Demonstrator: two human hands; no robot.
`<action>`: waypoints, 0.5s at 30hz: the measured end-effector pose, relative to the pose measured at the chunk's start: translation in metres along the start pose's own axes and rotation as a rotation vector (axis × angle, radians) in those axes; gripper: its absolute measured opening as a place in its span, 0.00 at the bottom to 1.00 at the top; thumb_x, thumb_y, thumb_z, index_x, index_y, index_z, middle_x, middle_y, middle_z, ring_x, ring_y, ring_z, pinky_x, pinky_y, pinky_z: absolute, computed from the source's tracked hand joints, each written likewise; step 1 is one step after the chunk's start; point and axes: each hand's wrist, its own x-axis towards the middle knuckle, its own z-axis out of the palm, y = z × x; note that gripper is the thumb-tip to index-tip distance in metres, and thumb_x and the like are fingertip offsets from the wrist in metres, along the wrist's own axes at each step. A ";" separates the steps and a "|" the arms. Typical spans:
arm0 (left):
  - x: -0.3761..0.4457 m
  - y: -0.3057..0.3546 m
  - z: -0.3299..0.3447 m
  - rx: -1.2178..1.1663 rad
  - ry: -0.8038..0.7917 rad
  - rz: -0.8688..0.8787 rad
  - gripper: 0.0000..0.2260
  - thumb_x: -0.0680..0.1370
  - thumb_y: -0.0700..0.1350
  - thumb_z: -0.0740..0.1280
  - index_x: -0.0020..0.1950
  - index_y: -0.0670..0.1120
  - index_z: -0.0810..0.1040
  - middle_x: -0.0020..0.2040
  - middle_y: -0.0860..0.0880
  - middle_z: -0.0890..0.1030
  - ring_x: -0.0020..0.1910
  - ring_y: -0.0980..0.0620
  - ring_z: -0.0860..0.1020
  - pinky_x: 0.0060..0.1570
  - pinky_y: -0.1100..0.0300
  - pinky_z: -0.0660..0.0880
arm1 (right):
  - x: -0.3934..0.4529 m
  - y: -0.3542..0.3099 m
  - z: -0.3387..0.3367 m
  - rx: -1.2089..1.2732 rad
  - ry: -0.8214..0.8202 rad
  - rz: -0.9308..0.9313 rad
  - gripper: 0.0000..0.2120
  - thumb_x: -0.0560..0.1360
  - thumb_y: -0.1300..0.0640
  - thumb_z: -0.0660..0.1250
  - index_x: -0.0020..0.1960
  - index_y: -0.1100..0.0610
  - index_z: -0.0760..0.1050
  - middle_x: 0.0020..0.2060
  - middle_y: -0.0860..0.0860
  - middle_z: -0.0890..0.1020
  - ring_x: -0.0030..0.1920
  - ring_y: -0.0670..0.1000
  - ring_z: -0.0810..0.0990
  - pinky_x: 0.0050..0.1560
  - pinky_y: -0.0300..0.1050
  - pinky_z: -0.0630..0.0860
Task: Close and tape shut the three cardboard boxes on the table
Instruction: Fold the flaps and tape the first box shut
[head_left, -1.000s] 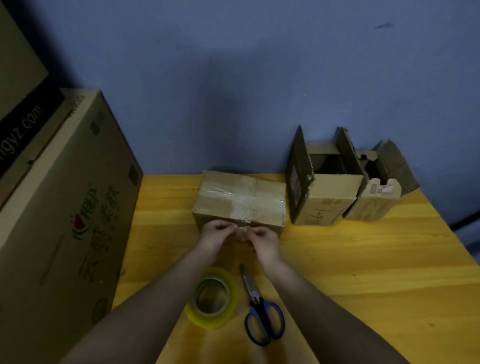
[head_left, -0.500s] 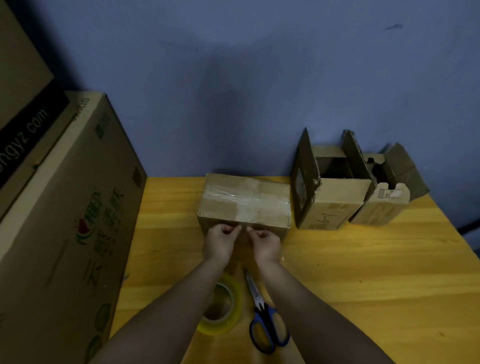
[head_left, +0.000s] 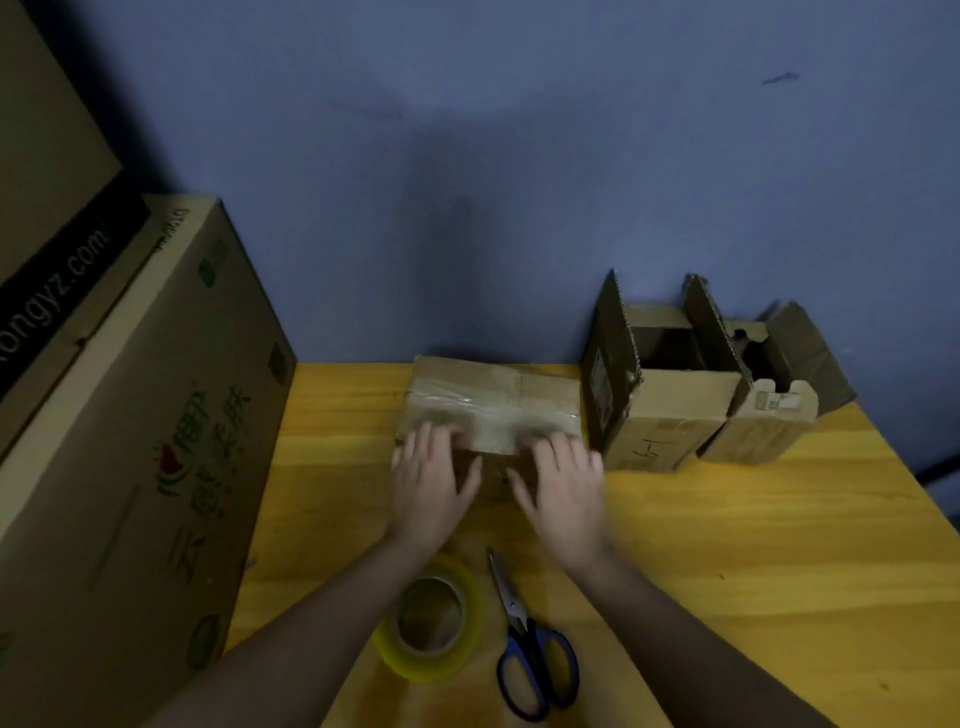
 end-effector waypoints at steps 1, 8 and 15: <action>0.009 0.000 0.001 0.132 0.029 0.103 0.20 0.75 0.55 0.62 0.61 0.45 0.73 0.55 0.46 0.78 0.55 0.47 0.77 0.56 0.50 0.74 | 0.010 0.005 0.004 -0.063 -0.017 -0.097 0.23 0.70 0.46 0.69 0.61 0.55 0.75 0.56 0.52 0.80 0.58 0.53 0.77 0.56 0.49 0.75; 0.045 -0.010 0.014 0.407 -0.338 0.358 0.34 0.76 0.60 0.62 0.77 0.46 0.57 0.77 0.48 0.61 0.76 0.48 0.58 0.72 0.55 0.47 | 0.034 0.013 0.029 -0.167 -0.378 -0.168 0.35 0.68 0.43 0.74 0.71 0.54 0.70 0.69 0.52 0.73 0.70 0.56 0.71 0.67 0.55 0.68; 0.042 -0.013 0.024 0.470 -0.333 0.358 0.34 0.79 0.50 0.62 0.79 0.45 0.46 0.79 0.49 0.49 0.78 0.50 0.48 0.73 0.56 0.41 | 0.032 0.013 0.035 -0.194 -0.417 -0.127 0.47 0.63 0.51 0.79 0.75 0.54 0.57 0.73 0.52 0.68 0.72 0.56 0.67 0.70 0.53 0.57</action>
